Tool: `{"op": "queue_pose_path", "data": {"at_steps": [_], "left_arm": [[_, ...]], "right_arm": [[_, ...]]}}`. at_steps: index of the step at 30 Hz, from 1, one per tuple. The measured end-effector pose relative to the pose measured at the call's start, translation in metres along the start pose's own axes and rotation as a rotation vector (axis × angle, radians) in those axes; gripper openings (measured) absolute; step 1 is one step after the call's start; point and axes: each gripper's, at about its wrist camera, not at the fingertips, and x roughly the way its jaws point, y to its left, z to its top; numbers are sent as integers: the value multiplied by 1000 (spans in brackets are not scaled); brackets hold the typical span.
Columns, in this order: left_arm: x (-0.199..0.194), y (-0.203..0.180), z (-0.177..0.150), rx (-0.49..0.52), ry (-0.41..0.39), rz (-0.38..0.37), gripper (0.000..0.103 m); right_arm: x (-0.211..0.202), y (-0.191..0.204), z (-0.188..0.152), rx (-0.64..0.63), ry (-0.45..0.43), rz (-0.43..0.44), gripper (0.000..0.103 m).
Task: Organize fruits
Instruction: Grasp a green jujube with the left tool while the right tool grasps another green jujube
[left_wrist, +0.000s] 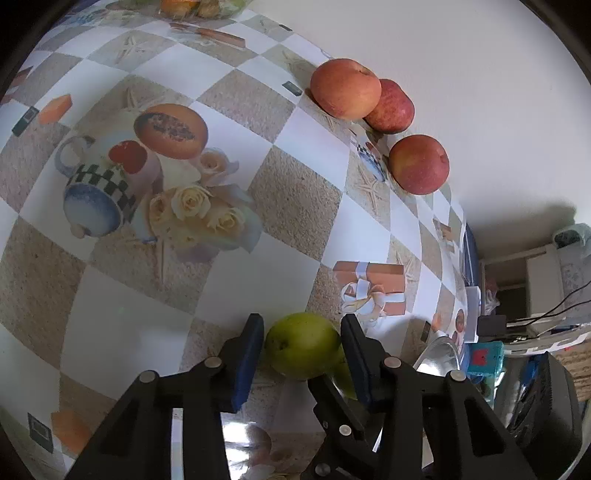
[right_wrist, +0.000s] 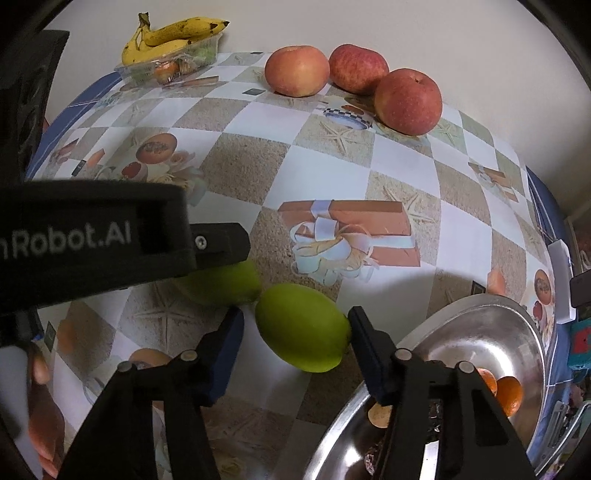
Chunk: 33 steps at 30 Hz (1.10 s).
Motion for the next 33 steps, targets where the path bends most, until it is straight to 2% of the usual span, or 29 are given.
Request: {"op": "queue_pose_path", "data": {"at_steps": [8, 13, 16, 22, 33], "left_arm": [[-2, 7, -1, -54, 14, -32, 44], [-9, 14, -1, -72, 17, -19, 44], [-17, 22, 1, -91, 0, 0, 44], [-22, 37, 3, -142, -5, -8, 44], [-21, 32, 5, -105, -30, 17, 44]], "right_arm": [[1, 1, 0, -9, -1, -16, 55], [0, 0, -1, -10, -4, -10, 55], [0, -1, -1, -6, -3, -17, 51], [0, 0, -1, -8, -6, -20, 51], [0, 2, -1, -12, -8, -33, 51]]}}
